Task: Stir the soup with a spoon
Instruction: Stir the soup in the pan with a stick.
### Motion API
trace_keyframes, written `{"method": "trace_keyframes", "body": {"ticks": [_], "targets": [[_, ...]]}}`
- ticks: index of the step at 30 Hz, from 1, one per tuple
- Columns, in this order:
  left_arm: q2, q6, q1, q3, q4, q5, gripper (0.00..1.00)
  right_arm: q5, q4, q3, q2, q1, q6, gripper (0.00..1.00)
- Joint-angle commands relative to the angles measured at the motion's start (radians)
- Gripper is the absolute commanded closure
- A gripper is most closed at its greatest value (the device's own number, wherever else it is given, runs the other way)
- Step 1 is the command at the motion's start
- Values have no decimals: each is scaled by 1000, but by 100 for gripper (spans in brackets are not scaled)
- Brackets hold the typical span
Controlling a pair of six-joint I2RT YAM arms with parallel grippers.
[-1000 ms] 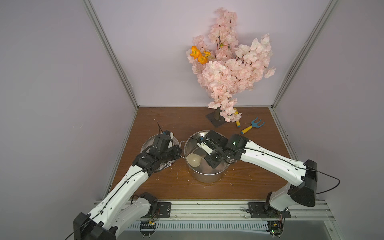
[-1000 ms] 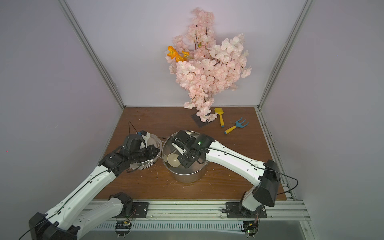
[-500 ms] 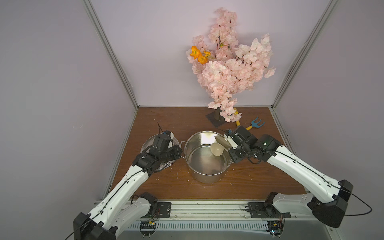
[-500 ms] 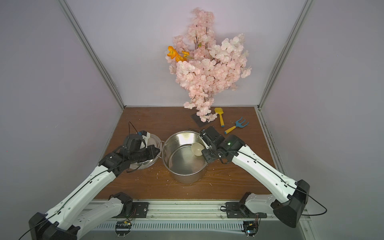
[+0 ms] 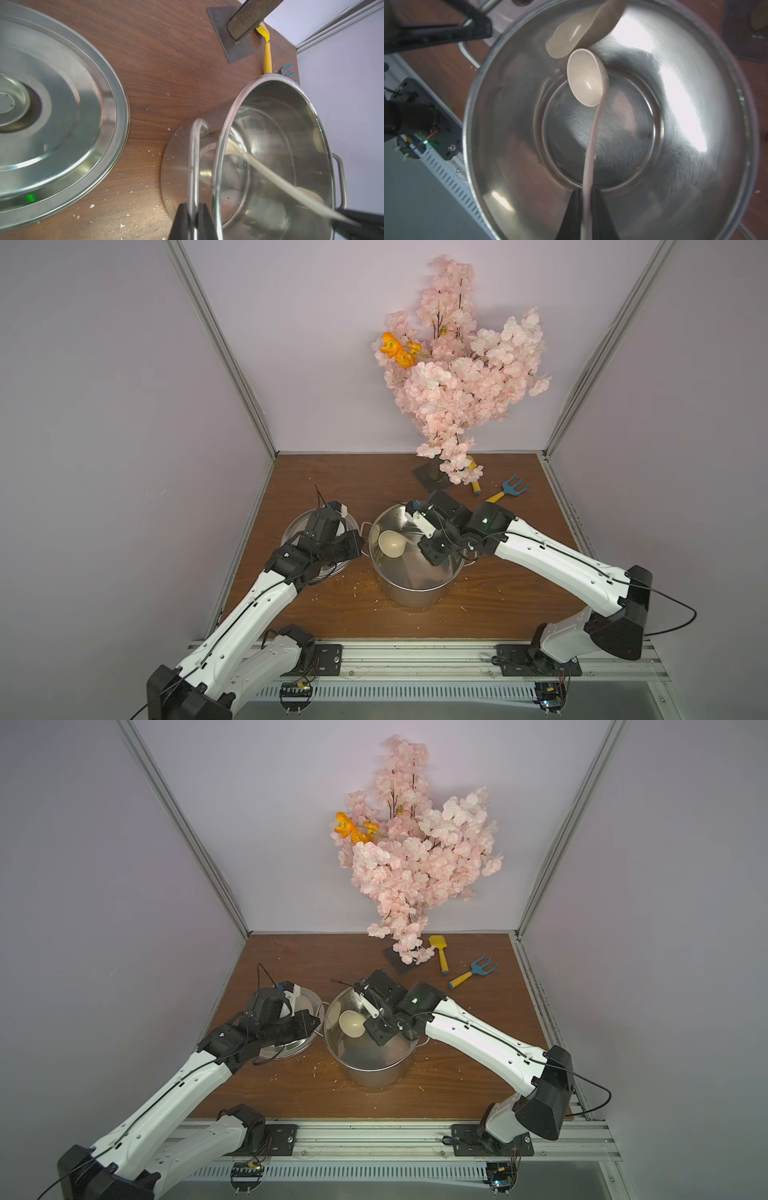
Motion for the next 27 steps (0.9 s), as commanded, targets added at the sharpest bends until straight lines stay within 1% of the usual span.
{"method": "trace_keyframes", "body": {"ticks": [1,4,8,11,14,17,22,24,27], "targets": [[8,49,1,-1,-49,20,100,19,-1,-48,-81,10,27,100],[8,53,1,-2,-48,16,100,64,-26,-121,-164,10,63,100],[12,62,1,-9,-48,7,100,171,-61,-189,-241,-8,102,100],[9,65,1,-3,-49,12,100,214,-80,-179,-246,-63,99,100],[0,65,1,-5,-50,17,100,227,-76,-147,-219,-125,82,100],[-8,60,1,-16,-49,18,100,216,-55,-90,-161,-147,63,100],[-9,54,1,-24,-48,22,100,135,-18,24,-48,-141,40,100],[-4,55,1,-22,-48,20,100,90,2,60,-10,-121,35,100],[8,55,1,-15,-48,18,100,47,11,110,36,-58,26,100]]}}
